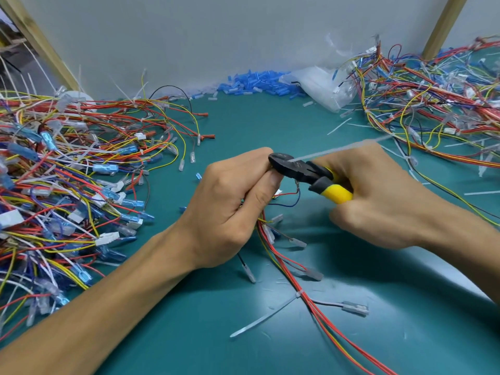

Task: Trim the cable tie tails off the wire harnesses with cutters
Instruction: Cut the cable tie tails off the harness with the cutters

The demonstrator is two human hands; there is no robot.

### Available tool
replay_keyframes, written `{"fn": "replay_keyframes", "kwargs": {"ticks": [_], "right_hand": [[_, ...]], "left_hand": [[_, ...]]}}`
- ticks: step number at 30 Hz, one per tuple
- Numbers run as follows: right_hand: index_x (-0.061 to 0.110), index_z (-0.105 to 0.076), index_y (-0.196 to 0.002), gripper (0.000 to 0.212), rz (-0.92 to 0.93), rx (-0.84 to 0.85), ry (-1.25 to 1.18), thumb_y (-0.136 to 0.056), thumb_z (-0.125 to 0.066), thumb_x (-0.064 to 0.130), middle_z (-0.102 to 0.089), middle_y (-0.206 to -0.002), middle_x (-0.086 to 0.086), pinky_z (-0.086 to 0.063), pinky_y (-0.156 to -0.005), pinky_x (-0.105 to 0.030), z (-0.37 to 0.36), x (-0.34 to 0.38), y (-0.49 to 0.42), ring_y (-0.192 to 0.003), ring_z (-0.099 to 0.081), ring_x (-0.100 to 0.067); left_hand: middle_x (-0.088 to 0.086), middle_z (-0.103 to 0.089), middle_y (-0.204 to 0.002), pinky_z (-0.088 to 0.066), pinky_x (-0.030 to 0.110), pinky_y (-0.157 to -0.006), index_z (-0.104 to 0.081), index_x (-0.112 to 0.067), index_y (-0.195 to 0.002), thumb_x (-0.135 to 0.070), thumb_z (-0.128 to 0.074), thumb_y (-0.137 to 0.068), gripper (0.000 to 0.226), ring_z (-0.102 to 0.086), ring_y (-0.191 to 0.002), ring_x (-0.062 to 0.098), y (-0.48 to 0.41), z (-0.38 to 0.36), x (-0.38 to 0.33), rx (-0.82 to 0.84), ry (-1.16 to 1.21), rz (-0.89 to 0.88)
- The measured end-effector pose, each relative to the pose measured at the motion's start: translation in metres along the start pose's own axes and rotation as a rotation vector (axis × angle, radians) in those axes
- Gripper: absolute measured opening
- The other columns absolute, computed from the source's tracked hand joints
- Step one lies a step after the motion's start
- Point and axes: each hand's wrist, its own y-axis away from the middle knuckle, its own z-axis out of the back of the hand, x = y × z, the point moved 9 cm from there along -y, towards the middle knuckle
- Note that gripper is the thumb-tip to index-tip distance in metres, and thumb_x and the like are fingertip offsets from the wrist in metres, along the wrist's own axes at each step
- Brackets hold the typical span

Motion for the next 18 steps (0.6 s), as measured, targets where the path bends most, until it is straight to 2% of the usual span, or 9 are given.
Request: {"fn": "replay_keyframes", "kwargs": {"ticks": [6,9,11,14,18], "right_hand": [[0.019,-0.022,-0.060,0.024,-0.032,-0.014,0.007,-0.055,-0.045,0.017,-0.014,-0.056,0.007,-0.014,-0.042,-0.025,0.000,0.004,0.003,-0.053,-0.013,-0.014],[0.017,-0.023,-0.061,0.024,-0.020,-0.052,-0.004,-0.059,-0.046,0.016,-0.014,-0.060,0.006,-0.012,-0.046,-0.027,0.001,0.006,0.003,-0.057,-0.013,-0.013],[0.012,-0.028,-0.063,0.018,-0.014,-0.080,0.029,-0.059,-0.046,0.013,-0.017,-0.064,-0.003,-0.010,-0.052,-0.030,0.001,0.005,0.001,-0.062,-0.013,-0.015],[0.009,-0.039,-0.069,0.014,-0.048,-0.102,0.179,-0.062,-0.046,0.020,-0.031,-0.063,-0.015,-0.023,-0.051,-0.041,0.003,-0.004,-0.003,-0.065,-0.026,-0.037],[0.018,-0.041,-0.074,0.014,-0.037,-0.093,0.201,-0.061,-0.046,0.021,-0.037,-0.059,-0.005,-0.031,-0.051,-0.043,0.002,-0.006,-0.002,-0.063,-0.035,-0.037]], "left_hand": [[0.004,-0.041,-0.073,-0.032,0.029,-0.062,-0.050,0.005,-0.076,-0.006,-0.038,-0.108,0.037,-0.039,-0.064,0.025,0.001,0.000,0.000,-0.015,0.019,-0.011],[0.005,-0.043,-0.074,-0.034,0.030,-0.062,-0.052,0.006,-0.078,-0.007,-0.038,-0.109,0.036,-0.041,-0.065,0.025,0.001,0.001,0.000,-0.031,0.024,-0.012],[0.005,-0.044,-0.074,-0.034,0.030,-0.062,-0.052,0.005,-0.077,-0.006,-0.039,-0.108,0.035,-0.042,-0.065,0.024,0.001,0.002,0.001,-0.038,0.026,-0.003],[0.004,-0.044,-0.073,-0.034,0.031,-0.062,-0.051,-0.001,-0.077,-0.007,-0.039,-0.107,0.033,-0.042,-0.065,0.025,0.000,0.003,0.002,-0.035,0.030,0.014],[0.003,-0.043,-0.072,-0.034,0.029,-0.063,-0.050,-0.012,-0.082,-0.006,-0.039,-0.108,0.029,-0.040,-0.065,0.023,-0.001,0.002,0.001,-0.028,0.024,0.006]]}}
